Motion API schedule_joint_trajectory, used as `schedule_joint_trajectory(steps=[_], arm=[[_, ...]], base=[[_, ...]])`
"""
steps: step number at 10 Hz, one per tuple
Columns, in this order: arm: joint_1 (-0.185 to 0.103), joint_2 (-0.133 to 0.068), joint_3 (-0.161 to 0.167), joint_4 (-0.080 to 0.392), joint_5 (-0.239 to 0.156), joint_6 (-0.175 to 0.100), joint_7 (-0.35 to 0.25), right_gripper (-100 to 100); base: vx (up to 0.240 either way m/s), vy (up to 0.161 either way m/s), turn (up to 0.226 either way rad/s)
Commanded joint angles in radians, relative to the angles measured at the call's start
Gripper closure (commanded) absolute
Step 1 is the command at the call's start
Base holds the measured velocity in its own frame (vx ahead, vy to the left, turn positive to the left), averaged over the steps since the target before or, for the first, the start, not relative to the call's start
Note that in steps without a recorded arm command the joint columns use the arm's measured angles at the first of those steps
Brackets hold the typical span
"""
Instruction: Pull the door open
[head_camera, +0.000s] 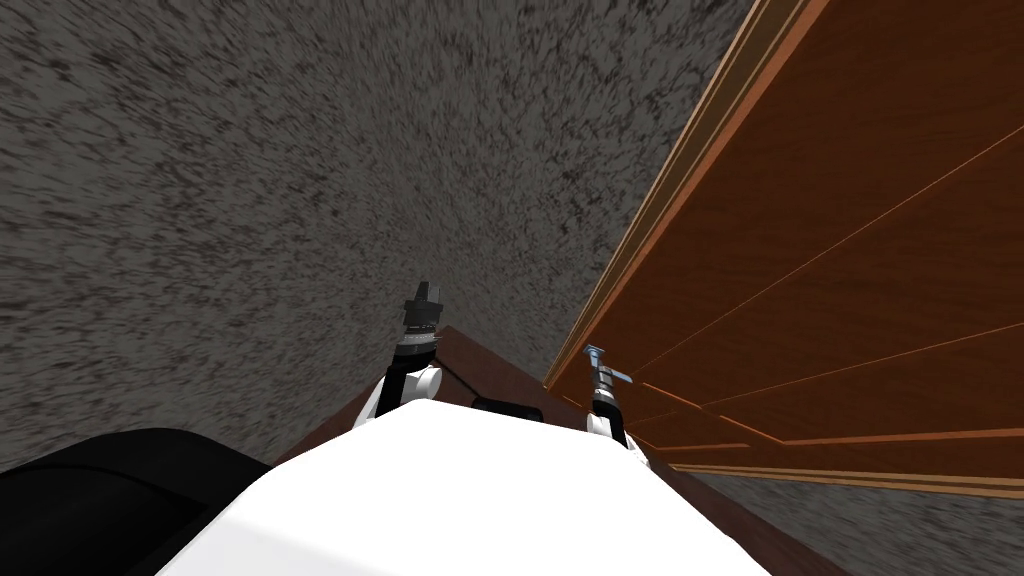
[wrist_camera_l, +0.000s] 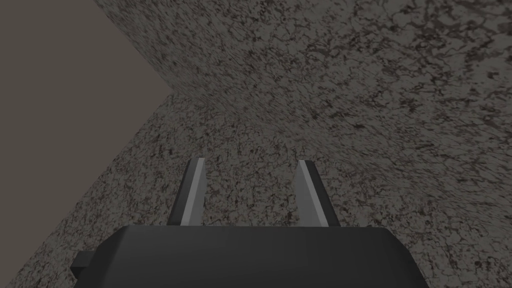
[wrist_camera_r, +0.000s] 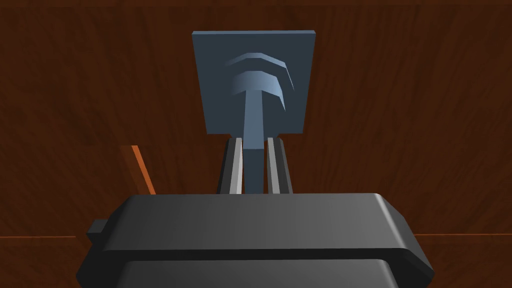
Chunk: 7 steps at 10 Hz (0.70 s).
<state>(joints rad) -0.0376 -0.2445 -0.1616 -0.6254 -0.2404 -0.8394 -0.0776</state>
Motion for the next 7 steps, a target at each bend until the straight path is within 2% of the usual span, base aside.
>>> schedule_joint_trajectory(steps=[1, 7], arm=[[0.006, -0.010, 0.012, -0.002, 0.007, -0.005, -0.016, 100], [0.031, -0.049, 0.060, -0.008, 0.033, -0.027, -0.080, 100]], base=[[-0.101, -0.015, 0.113], [-0.191, -0.038, 0.113]])
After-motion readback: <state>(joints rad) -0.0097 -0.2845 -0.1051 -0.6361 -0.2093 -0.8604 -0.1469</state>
